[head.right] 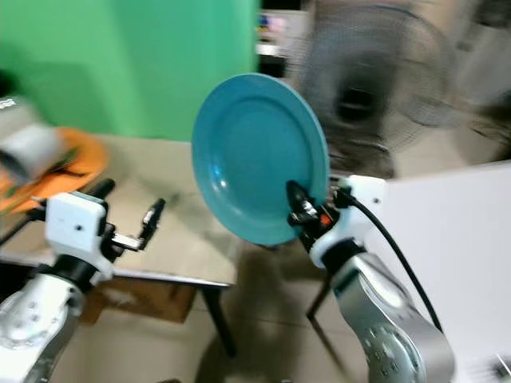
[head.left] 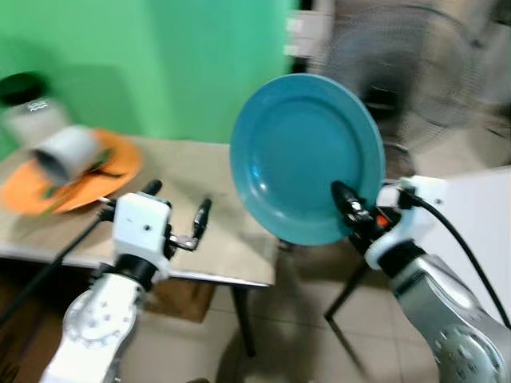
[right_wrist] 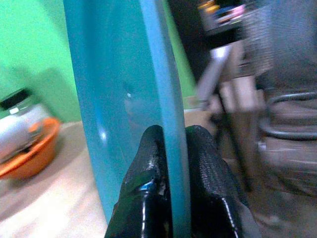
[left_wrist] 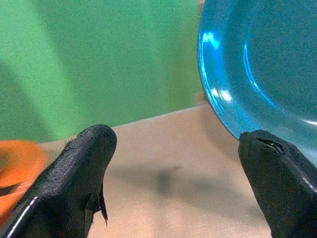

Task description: Setting the table

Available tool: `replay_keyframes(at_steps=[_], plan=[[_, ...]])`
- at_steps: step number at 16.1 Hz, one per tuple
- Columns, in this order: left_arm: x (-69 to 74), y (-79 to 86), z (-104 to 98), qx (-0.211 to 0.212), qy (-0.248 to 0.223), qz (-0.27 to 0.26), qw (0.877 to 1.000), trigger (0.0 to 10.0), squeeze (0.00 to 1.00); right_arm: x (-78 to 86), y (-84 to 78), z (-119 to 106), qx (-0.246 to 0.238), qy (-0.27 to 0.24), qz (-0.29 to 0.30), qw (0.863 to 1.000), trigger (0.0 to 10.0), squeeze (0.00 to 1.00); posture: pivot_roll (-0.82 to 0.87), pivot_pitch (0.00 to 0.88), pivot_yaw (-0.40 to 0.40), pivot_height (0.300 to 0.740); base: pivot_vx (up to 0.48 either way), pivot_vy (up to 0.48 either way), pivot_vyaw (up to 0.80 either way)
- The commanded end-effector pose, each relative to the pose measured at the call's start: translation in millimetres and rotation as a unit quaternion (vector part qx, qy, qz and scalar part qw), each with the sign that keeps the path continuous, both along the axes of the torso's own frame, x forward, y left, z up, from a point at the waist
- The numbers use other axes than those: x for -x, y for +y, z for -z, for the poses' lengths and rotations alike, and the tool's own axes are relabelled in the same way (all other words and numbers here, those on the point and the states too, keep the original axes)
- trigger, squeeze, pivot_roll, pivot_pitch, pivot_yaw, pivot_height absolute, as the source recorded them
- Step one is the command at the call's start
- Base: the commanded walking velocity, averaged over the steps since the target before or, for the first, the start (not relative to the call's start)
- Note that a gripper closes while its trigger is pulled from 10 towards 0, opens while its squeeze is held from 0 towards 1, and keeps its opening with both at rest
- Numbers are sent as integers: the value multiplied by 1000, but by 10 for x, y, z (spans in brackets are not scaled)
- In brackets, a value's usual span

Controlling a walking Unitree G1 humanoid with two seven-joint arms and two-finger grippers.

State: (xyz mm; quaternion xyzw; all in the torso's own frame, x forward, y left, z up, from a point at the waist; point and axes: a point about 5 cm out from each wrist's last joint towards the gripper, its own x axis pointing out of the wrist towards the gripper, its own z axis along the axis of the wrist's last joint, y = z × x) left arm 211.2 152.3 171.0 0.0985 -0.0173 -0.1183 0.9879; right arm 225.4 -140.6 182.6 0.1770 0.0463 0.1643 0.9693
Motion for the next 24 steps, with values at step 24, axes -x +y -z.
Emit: replay_keyframes(at_steps=[24], plan=[[-25,120,-17,3,-7,-77,997,10000,0,-54,-2,-16,89,-3,-10,996,10000,0,-3,0,14,740,0,0,-800]])
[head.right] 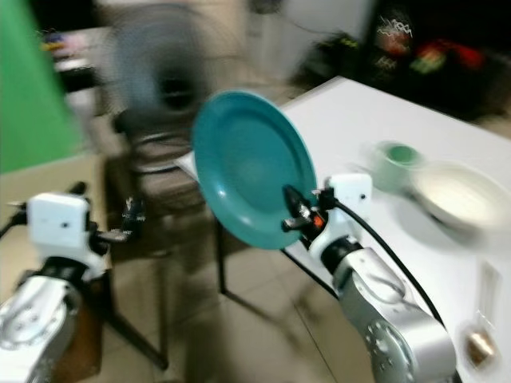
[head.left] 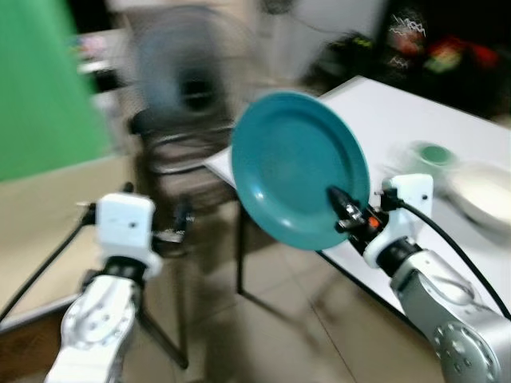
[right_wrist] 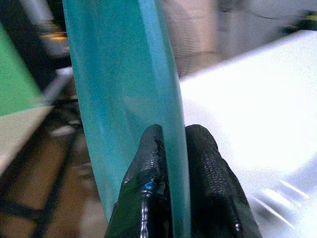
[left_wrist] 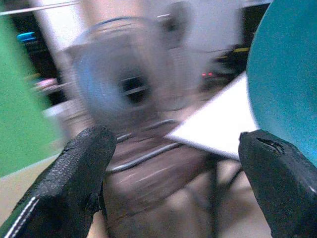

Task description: Setting the table

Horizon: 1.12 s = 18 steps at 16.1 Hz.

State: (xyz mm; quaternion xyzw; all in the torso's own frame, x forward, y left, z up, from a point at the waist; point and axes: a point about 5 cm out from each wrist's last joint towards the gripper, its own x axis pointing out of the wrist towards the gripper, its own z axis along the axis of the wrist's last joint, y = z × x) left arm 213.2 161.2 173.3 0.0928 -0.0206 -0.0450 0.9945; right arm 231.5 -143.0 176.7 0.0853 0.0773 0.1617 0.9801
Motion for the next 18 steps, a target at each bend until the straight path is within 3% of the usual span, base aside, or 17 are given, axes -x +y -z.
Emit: replay_keyframes(at_steps=[1,7,9,11,15,18], plan=[[-18,20,7,-2,6,4,1000,10000,0,11,20,-58,-12,-7,-2,1000,10000,0,-7,0,21,740,0,0,-788],[-98,43,-11,-3,9,12,1000,10000,0,28,-28,-9,-45,34,20,998,10000,0,-14,4,42,740,0,398,-785],[-116,66,-27,-26,5,7,1000,10000,0,20,-57,-1,-41,37,36,998,10000,0,-16,2,43,740,0,-240,-784],[-123,86,-5,-17,12,0,1000,10000,0,5,-83,5,-45,43,47,997,10000,0,-15,2,43,740,0,-394,-781],[-94,109,25,2,23,-5,1000,10000,0,-40,-109,12,-56,58,64,995,10000,0,-12,3,38,740,0,0,-781],[-80,128,43,15,29,-4,999,10000,0,-109,-67,8,-70,61,47,995,10000,0,-4,7,36,740,0,0,0]])
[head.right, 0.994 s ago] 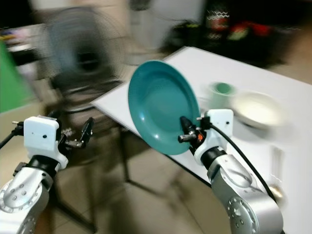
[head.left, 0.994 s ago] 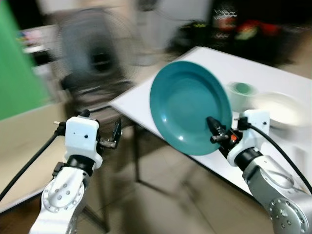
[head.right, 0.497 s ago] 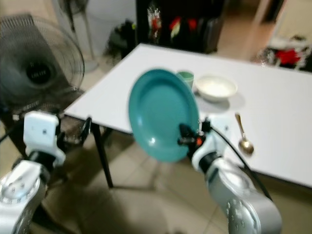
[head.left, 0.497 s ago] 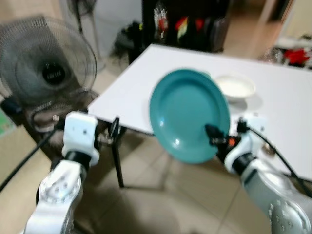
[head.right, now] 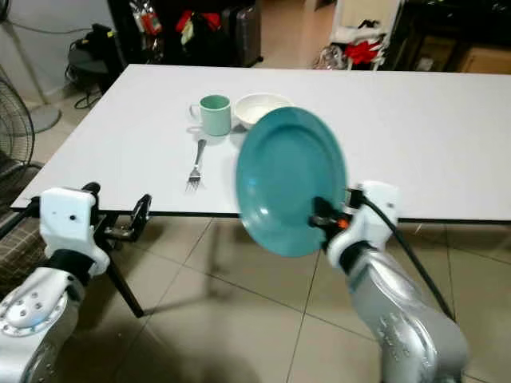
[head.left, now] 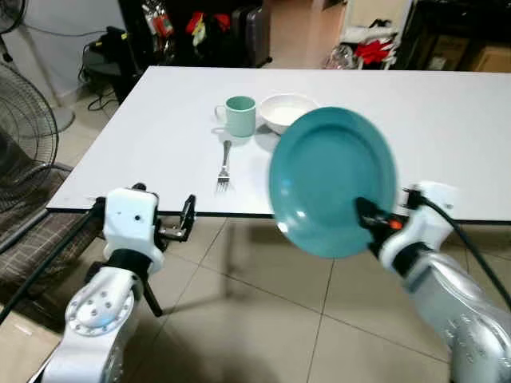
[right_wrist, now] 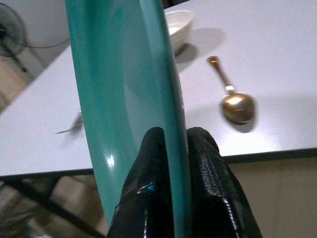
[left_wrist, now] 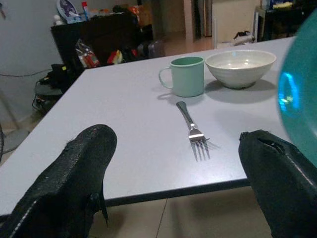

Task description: Setting the table

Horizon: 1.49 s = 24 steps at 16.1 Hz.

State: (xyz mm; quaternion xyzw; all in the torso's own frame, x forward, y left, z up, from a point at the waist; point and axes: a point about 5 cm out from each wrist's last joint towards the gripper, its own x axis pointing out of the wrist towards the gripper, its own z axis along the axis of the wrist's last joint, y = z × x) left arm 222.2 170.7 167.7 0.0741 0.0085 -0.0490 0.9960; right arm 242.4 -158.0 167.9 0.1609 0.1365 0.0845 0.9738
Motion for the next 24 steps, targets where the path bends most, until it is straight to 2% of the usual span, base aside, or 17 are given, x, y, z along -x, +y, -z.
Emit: replay_keyframes(at_steps=[1,6,16,19,21,23,24], plan=[[16,34,-17,-1,-1,-3,1000,10000,0,-33,91,-92,-12,-24,-30,999,10000,0,-4,7,36,740,0,0,0],[31,93,-35,1,0,-7,1000,10000,0,-198,118,-181,-28,-40,-52,997,10000,0,8,7,29,740,299,0,0],[79,100,-38,1,4,-9,1000,10000,0,-193,205,-143,-28,-29,-100,994,10000,0,11,14,27,740,333,0,-136],[96,107,-48,4,-1,-10,1000,10000,0,-181,228,-130,-36,-22,-114,993,10000,0,11,14,25,740,91,0,0],[94,104,-53,-2,1,-2,1000,10000,0,-203,213,-97,-40,-12,-104,994,10000,0,16,13,22,740,0,0,0],[130,90,-48,2,11,26,1000,10000,0,-243,266,-70,-68,1,-110,992,10000,0,17,5,31,740,0,0,0],[156,70,-45,5,15,42,999,10000,0,-273,304,-22,-77,26,-118,990,10000,0,21,4,33,740,0,0,0]])
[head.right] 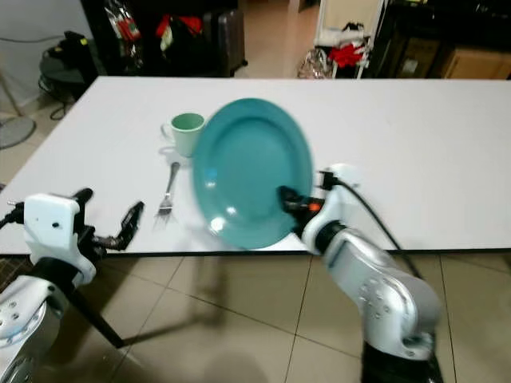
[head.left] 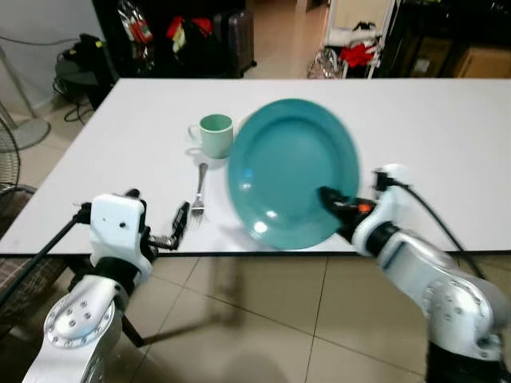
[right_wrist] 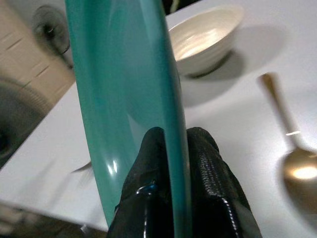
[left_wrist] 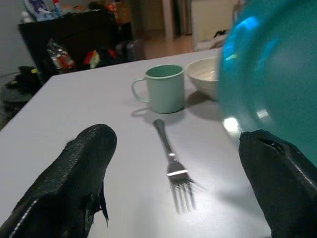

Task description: Setting the table

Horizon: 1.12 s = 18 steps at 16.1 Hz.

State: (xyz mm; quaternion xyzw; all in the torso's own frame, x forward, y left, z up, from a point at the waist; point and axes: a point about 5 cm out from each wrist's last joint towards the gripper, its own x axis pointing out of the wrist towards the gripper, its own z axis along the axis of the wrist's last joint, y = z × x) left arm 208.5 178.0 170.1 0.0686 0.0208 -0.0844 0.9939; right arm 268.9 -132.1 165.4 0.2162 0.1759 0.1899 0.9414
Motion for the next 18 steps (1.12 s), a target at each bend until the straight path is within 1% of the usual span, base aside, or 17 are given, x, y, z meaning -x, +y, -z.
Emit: replay_keyframes(at_steps=[1,2,3,4,7,10,11,12,13,17,18], plan=[[31,-23,-25,0,2,21,1000,10000,0,-45,68,2,-14,20,-15,1000,10000,0,26,3,31,740,0,0,0],[36,-32,-27,0,3,28,1000,10000,0,-69,78,23,-23,33,-14,999,10000,0,28,3,30,740,0,0,0],[54,-43,-30,-4,6,41,999,10000,0,-141,78,96,-9,70,-6,997,10000,0,34,0,28,740,0,0,0],[65,-42,-28,-4,9,45,999,10000,0,-161,76,115,-8,82,0,997,10000,0,35,0,27,740,0,0,0],[136,-13,-21,-8,25,67,997,10000,0,-240,120,169,-61,148,19,987,10000,0,44,0,24,740,0,0,0],[141,15,-52,-10,26,76,997,10000,0,-314,158,198,-151,202,46,967,10000,0,48,0,24,740,0,0,0],[140,4,-62,-7,27,86,996,10000,0,-346,173,201,-187,216,55,957,10000,0,47,0,27,740,0,0,0],[146,-10,-70,-6,29,97,995,10000,0,-375,187,215,-211,231,64,948,10000,0,47,0,28,740,0,0,0],[153,-21,-77,-6,31,107,994,10000,0,-402,201,230,-227,246,71,940,10000,0,49,0,30,740,0,0,0],[164,-31,-115,-6,29,117,993,10000,0,-496,259,225,-271,284,81,916,10000,0,54,0,28,740,0,0,0],[171,-32,-120,-6,30,120,992,10000,0,-522,287,230,-288,298,81,906,10000,0,54,0,29,740,0,0,0]])
